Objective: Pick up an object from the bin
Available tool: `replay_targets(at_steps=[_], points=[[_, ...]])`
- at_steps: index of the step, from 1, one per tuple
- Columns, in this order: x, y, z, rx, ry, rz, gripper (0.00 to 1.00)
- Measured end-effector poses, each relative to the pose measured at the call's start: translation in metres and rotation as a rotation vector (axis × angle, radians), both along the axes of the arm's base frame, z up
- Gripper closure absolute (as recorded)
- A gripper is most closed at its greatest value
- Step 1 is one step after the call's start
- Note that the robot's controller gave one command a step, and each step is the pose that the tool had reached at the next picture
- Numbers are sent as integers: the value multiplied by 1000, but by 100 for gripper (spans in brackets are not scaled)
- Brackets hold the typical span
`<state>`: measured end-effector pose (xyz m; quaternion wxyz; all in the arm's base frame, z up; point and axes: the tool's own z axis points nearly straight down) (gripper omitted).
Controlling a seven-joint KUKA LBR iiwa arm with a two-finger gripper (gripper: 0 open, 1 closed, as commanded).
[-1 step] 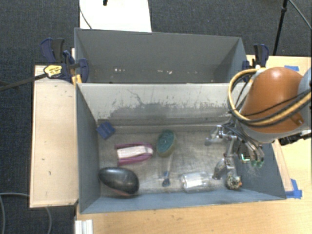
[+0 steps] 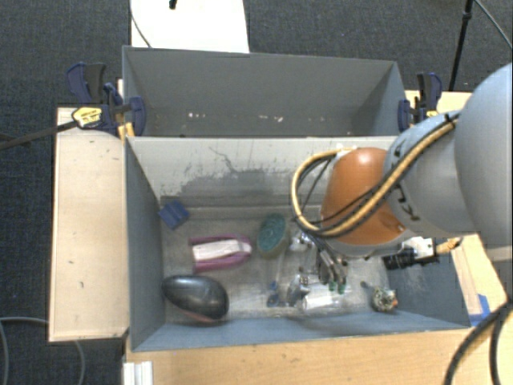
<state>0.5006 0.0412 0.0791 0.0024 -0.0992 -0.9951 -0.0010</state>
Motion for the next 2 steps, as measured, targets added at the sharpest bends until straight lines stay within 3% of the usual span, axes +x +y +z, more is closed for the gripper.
replay_targets(at_steps=[1,2], points=[[1,-3,3,-2,-5,0,100],[8,-9,144,-1,-16,39,100]])
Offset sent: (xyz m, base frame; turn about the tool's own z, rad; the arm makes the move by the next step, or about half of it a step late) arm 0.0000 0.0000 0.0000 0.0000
